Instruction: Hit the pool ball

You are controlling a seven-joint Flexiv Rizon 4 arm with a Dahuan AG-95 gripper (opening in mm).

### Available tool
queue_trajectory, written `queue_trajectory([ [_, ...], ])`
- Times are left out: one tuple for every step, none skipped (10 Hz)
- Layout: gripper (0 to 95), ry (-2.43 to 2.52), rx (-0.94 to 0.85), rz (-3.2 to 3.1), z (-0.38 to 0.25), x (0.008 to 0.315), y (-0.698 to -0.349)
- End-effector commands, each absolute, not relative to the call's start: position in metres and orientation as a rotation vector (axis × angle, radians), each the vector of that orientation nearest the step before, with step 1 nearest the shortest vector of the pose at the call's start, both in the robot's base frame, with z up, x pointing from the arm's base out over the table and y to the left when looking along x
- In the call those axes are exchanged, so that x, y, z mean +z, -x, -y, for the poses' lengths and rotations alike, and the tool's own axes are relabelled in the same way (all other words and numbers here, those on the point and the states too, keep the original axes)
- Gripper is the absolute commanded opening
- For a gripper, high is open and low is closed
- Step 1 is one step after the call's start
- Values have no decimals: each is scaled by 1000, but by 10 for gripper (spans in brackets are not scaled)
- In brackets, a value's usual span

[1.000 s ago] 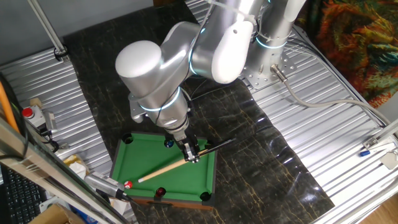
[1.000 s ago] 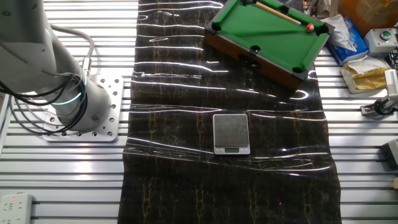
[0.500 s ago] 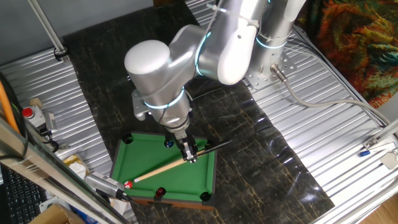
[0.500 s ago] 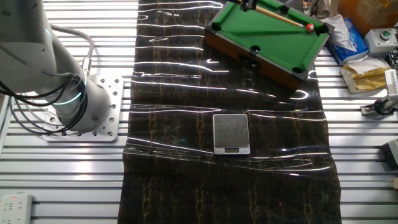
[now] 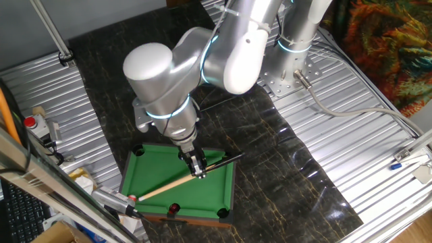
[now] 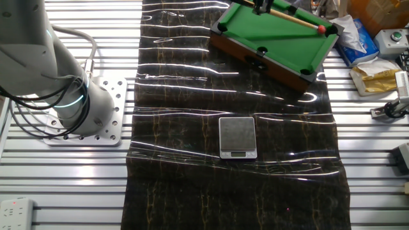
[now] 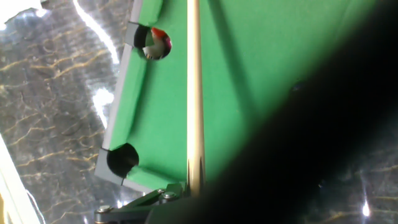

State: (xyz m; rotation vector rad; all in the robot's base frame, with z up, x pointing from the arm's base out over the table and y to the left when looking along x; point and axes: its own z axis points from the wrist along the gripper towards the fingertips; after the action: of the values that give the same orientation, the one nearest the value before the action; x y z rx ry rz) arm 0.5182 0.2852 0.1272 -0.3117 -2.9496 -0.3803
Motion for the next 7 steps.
queue_trajectory([
  [0,296,-352,2957,-283,127,-518],
  [0,298,-351,2955,-283,127,-518],
  [0,305,-341,2951,-283,128,-518],
  [0,309,-337,2946,-283,130,-518],
  [0,313,-319,2942,-283,131,-517],
  [0,320,-296,2944,-283,133,-517],
  [0,312,-204,2967,-284,141,-515],
])
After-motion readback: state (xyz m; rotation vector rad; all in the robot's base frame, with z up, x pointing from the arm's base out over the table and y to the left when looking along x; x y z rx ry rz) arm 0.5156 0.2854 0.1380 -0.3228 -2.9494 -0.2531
